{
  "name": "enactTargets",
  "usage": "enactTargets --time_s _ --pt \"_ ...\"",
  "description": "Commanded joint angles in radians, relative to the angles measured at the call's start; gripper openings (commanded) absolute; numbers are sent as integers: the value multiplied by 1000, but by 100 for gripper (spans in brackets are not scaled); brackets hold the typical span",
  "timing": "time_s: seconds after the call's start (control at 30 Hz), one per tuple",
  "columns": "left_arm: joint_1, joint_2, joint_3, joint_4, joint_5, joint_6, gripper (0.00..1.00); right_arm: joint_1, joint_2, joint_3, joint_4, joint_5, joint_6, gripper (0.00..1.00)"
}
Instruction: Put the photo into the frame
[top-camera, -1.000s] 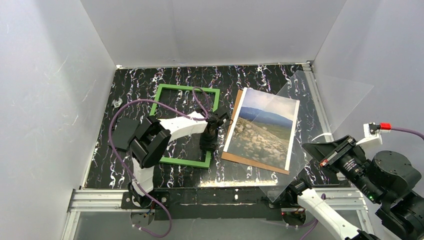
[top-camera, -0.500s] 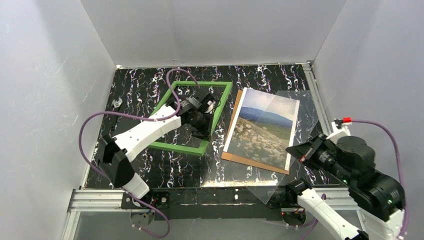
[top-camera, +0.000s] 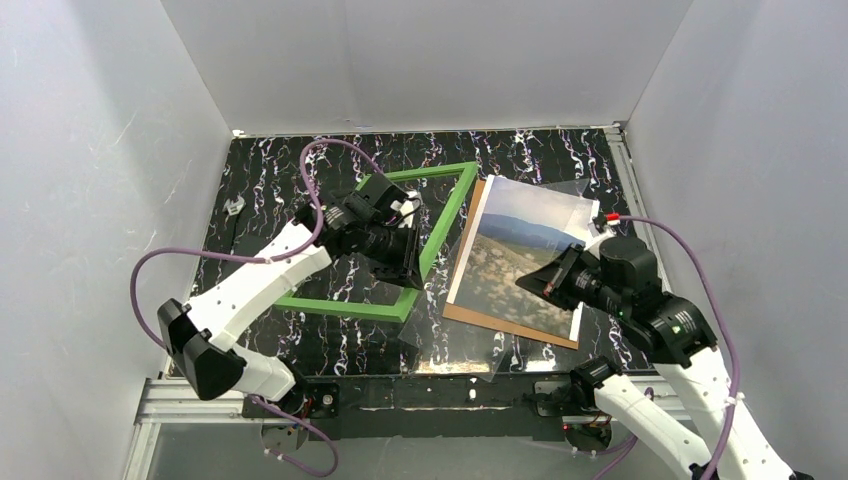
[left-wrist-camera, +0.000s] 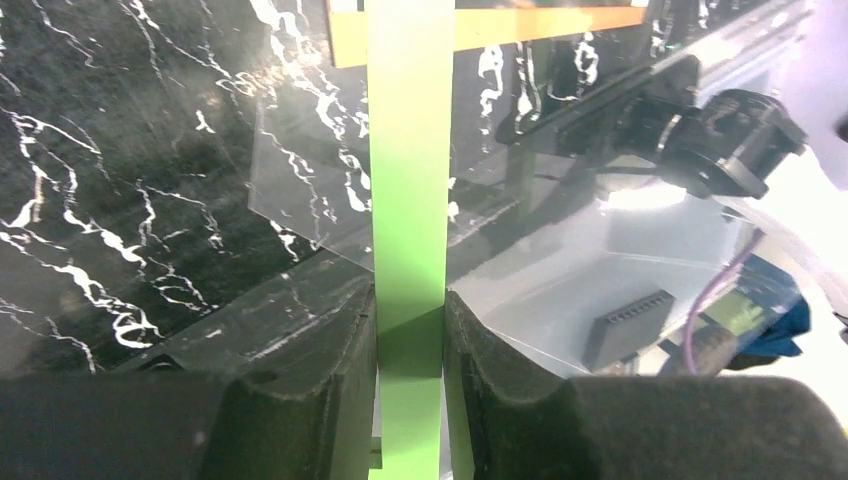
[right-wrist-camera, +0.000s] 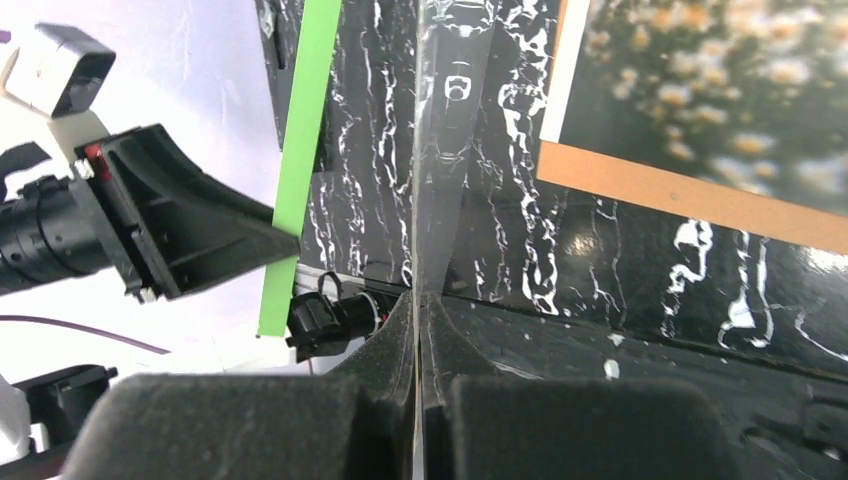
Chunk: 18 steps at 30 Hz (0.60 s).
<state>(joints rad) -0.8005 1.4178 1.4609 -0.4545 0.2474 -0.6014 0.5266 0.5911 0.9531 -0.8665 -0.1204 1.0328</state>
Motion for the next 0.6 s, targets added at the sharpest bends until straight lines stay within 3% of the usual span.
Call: enactTargets --time_s 0.0,0.2,0.57 --pt "-1 -85 7 -24 97 -62 0 1 29 -27 234 -44 34 1" --pt "-10 -151 -84 123 191 -145 0 1 89 -129 363 -69 65 1" --pt "-100 -206 -175 253 207 -184 0 1 281 -227 616 -126 129 1"
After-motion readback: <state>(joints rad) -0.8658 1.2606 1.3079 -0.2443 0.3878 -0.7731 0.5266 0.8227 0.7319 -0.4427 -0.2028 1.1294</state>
